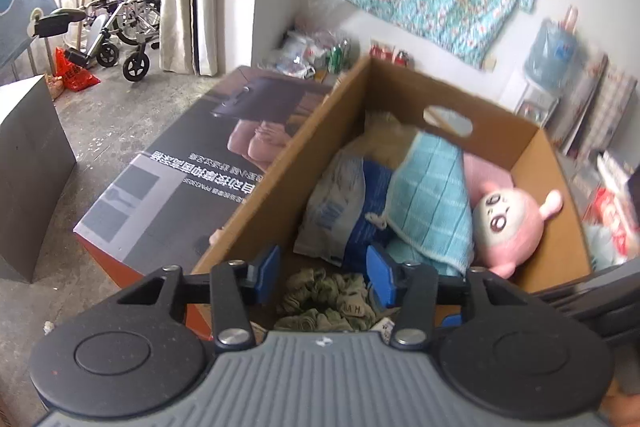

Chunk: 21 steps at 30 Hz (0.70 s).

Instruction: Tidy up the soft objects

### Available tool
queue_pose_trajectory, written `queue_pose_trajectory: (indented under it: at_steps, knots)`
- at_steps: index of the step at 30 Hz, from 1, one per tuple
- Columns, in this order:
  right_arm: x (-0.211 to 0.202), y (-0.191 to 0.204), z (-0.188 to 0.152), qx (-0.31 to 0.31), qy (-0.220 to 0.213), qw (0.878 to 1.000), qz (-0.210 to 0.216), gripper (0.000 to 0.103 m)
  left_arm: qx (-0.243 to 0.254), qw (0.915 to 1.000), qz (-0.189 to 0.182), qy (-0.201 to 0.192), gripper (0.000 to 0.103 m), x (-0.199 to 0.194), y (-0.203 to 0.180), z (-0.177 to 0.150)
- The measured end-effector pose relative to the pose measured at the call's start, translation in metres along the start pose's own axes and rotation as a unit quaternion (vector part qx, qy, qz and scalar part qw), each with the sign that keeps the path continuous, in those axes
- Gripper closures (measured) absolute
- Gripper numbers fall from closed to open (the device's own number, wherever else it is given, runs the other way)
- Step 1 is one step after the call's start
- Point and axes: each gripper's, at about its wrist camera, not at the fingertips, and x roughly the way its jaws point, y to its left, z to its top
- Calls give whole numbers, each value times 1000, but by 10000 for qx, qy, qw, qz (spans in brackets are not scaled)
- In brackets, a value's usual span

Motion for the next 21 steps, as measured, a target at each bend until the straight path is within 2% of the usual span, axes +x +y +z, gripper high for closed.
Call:
queue_pose_trajectory:
  at_steps: [6,9,12,17,21]
  knots:
    - [17,-1,2,-86,330,9994,66,66,-175,9997,37,-134,53,-10,11,3]
    - [22,0,2,-259,380,9989,-121,70,-249,9996,34,-162,53,-12,15,4]
    - [19,-3,7,-261,295,9989,-246,70,-286,9995,-1,-164,53,-13,17,3]
    - [11,-5,13,-515,-16,9950,-850,68,-261,9995,-35,-169,53,-14,16,2]
    - [19,-9,13,-461,79,9952,-855,68,-276,9995,-42,-155,53,-14,16,1]
